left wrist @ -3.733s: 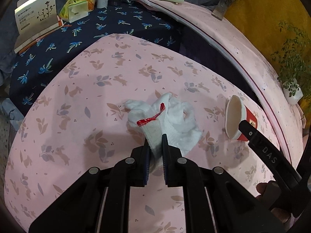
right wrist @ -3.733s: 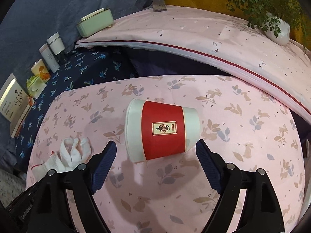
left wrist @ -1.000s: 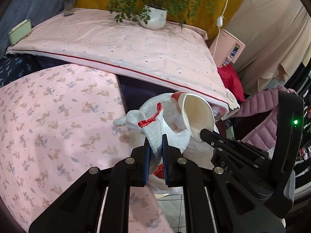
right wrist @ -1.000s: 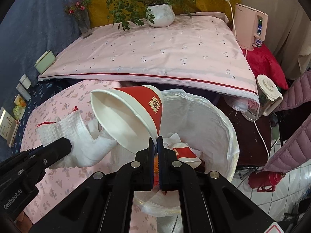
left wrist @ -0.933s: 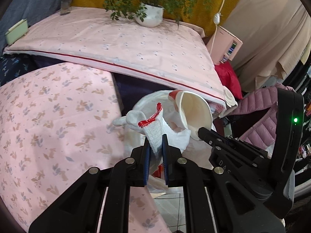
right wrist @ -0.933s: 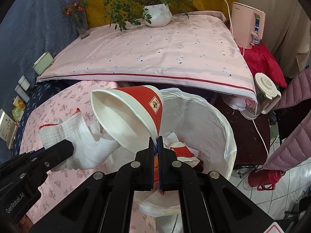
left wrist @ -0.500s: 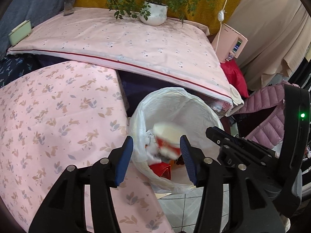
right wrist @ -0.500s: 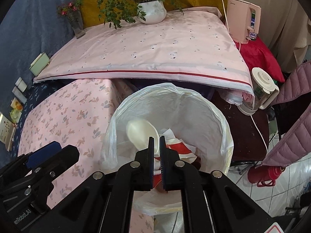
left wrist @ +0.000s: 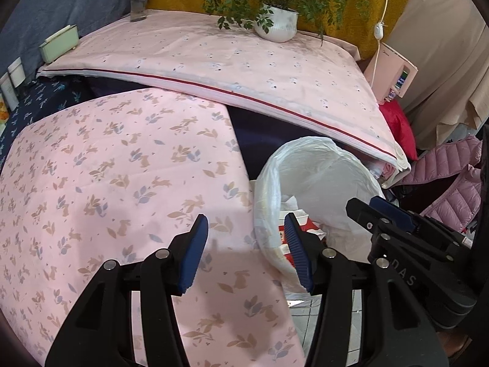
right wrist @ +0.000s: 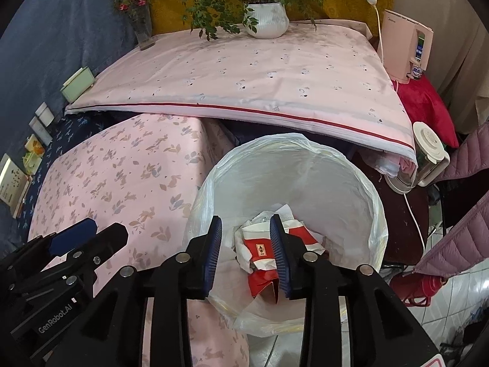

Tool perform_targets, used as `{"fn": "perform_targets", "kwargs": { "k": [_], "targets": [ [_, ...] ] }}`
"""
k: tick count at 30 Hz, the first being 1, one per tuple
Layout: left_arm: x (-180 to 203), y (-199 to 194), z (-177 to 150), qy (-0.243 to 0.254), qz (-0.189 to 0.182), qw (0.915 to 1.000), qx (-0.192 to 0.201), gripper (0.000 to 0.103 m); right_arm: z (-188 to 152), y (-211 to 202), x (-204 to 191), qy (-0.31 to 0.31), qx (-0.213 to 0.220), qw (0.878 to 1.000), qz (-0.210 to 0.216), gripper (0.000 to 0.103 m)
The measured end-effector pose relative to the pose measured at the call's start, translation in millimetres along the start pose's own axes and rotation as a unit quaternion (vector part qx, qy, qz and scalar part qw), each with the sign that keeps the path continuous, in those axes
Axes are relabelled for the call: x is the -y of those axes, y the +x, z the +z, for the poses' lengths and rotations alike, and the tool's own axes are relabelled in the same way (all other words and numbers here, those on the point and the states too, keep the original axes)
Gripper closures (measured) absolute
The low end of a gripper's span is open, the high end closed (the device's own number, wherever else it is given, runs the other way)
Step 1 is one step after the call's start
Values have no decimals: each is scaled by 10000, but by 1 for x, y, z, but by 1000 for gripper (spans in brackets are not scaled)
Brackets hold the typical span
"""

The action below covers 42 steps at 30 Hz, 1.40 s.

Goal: Collect trash

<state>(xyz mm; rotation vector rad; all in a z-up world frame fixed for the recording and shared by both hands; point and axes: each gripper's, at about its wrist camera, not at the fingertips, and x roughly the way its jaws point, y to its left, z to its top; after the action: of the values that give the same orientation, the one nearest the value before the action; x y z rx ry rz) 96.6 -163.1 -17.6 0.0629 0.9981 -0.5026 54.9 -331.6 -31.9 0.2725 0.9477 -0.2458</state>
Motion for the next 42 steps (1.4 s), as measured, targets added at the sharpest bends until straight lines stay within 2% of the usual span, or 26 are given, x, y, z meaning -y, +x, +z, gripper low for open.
{"fn": "perform_targets", "kwargs": {
  "k": [3, 4, 6, 10, 12, 16, 24, 29, 42],
  "targets": [
    [-6, -3, -5, 16, 177, 9998, 5, 52, -5, -3, -7, -115, -19, 9999, 36, 66],
    [-7, -4, -7, 20, 210, 9998, -4, 46, -8, -4, -10, -171, -23, 9998, 48, 65],
    [-11, -6, -11, 32, 274, 9996, -16, 42, -13, -7, -16, -275, -29, 9996, 75, 60],
    [-18, -12, -22, 44, 408, 9991, -39, 41, -23, -15, -28, -514, 35, 9987, 47, 51],
    [-23, -14, -27, -9, 455, 9989, -64, 40, -28, -19, -31, -580, 68, 9983, 43, 43],
    [-33, -21, -36, -114, 551, 9984, -28, 28, -36, -25, -34, -657, 129, 9978, 16, 36],
    [-41, -26, -59, -106, 736, 9972, -42, 17, -52, -34, -37, -807, 200, 9965, -115, 18],
    [-41, -24, -67, -121, 744, 9971, -101, 16, -59, -36, -34, -847, 144, 9962, -111, 13],
    [-28, -27, -70, -2, 758, 9971, -36, 15, -65, -55, -20, -1005, 213, 9939, -392, 13]
  ]
}}
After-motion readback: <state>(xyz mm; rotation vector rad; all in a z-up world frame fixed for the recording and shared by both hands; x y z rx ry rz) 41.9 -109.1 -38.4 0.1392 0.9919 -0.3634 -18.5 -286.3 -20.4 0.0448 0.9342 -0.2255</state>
